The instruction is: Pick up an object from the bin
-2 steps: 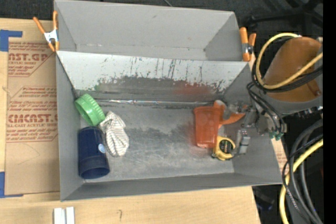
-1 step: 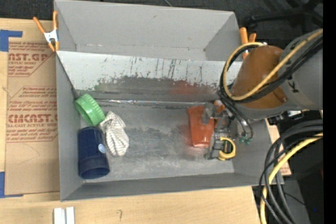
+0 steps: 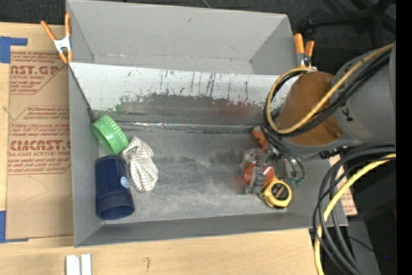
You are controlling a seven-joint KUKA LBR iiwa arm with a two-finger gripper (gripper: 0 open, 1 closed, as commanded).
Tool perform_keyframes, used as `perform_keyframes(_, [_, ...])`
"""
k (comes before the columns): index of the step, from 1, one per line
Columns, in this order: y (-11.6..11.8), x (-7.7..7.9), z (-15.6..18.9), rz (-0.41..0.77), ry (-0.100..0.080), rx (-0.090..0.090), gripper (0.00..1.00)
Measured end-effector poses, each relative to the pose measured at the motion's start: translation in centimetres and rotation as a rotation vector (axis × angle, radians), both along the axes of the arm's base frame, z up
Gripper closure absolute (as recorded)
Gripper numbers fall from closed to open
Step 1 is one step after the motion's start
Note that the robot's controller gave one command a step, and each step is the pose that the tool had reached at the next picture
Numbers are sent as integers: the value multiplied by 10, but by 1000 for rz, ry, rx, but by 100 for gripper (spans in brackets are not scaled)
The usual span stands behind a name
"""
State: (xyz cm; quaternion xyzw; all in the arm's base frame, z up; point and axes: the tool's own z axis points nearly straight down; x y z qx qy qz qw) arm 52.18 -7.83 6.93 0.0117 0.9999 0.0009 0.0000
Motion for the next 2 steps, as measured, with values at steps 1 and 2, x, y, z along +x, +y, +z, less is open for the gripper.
perform_keyframes(1, [0, 0, 0, 0, 0, 0, 100])
perform_keyframes(2, [-15, 12, 134, 12, -3, -2, 100])
